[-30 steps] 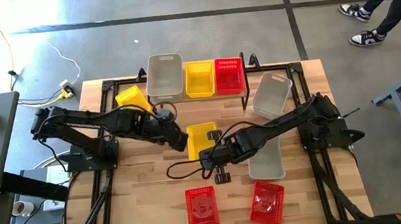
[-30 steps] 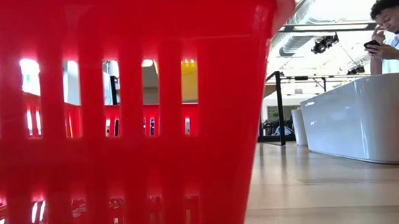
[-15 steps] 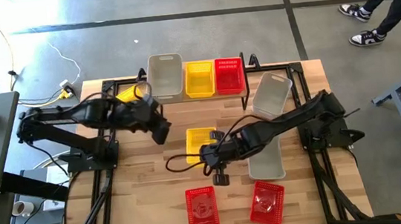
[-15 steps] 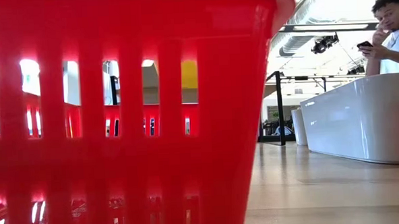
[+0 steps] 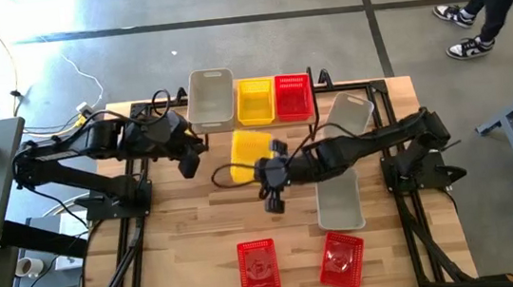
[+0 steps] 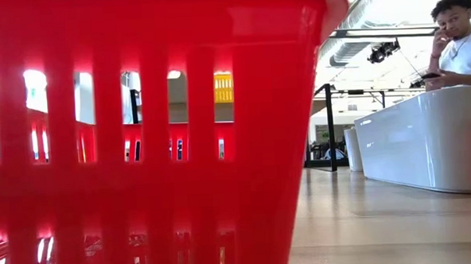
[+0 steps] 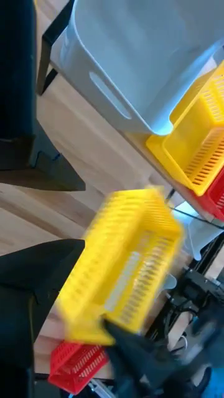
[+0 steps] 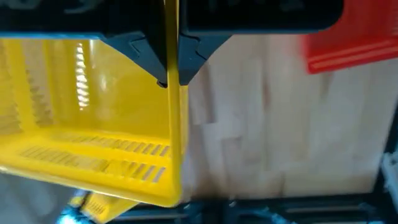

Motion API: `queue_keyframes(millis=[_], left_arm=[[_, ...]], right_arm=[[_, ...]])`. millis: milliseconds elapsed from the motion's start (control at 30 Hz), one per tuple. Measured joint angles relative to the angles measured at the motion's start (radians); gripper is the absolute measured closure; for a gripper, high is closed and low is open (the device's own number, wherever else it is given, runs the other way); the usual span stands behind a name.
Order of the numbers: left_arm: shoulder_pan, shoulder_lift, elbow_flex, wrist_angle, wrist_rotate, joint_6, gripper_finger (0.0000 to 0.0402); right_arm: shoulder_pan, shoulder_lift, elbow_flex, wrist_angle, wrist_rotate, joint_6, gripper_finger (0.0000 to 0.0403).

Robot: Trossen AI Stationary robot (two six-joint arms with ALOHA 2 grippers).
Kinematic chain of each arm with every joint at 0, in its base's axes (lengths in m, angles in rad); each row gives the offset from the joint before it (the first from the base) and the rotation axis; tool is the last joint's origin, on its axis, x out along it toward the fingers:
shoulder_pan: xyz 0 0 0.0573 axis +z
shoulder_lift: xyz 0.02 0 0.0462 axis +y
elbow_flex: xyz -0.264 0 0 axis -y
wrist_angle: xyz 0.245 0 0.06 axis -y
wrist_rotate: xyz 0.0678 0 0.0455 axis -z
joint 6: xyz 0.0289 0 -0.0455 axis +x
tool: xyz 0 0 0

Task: Stack baskets on shelf by color
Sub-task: Stack the bottom yellow bin on top of the other yellow bin on the shelf

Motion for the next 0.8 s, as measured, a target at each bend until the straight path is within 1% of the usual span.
queue_keyframes(millis=[233,433,533,633,800], left_arm=[[0.003,-0.006,0.000,-0.003,-0.001,0.010,0.0277],[0.003,-0.006,0.000,-0.005,-0.018,0.010,0.0277],[0.003,-0.006,0.000,-0.006,-0.037,0.010,0.0277],[0.003,-0.006,0.000,-0.006,-0.078,0.010,0.0277],[0.022,-0.006,0.000,-0.006,-0.144,0.011,0.0277]], right_arm=[[-0.096,-0.058,0.000,-0.001,0.018,-0.158,0.0403],[-0.219,-0.076,0.000,-0.002,0.013,-0.333,0.0403],[-0.278,-0.075,0.000,-0.006,-0.016,-0.433,0.0403],[-0.328,-0.068,0.000,-0.008,-0.039,-0.515,0.0403],[-0.401,-0.068,0.000,-0.027,-0.098,-0.583,0.0403]])
